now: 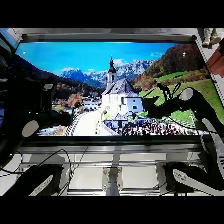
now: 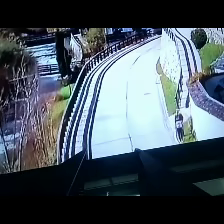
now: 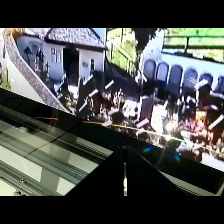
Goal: Fold the clothes and pants, and hang the long-sleeved shirts on hangers.
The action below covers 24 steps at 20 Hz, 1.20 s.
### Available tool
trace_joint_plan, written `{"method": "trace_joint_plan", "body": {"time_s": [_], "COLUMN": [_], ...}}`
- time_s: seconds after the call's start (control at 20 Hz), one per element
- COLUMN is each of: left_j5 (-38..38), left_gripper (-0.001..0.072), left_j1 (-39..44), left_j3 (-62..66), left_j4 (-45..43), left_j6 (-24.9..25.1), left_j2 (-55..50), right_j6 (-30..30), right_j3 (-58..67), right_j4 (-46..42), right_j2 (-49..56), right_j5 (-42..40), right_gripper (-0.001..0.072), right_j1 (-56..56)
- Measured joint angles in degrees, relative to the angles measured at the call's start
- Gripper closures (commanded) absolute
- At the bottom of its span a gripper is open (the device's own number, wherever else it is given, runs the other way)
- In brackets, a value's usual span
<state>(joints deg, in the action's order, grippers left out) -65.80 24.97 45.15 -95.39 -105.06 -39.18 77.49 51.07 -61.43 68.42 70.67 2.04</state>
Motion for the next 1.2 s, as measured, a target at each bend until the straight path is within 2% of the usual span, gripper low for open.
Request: {"method": "trace_joint_plan", "body": {"time_s": [0.75,1.2], "left_j5": [0.0,1.81], "left_gripper": [0.0345,0.0347], "left_j1": [0.0,0.0], "left_j3": [0.0,0.0], "left_j4": [0.0,-0.68], "left_j6": [0.0,0.02], "left_j2": [-0.04,-1.07], "right_j6": [-0.2,-0.28], "right_j3": [0.13,0.13], "right_j4": [0.17,0.13], "right_j2": [0.11,0.11], "right_j5": [-0.76,-9.07], "right_gripper": [0.0686,0.0687], "right_j1": [2.16,10.23]}}
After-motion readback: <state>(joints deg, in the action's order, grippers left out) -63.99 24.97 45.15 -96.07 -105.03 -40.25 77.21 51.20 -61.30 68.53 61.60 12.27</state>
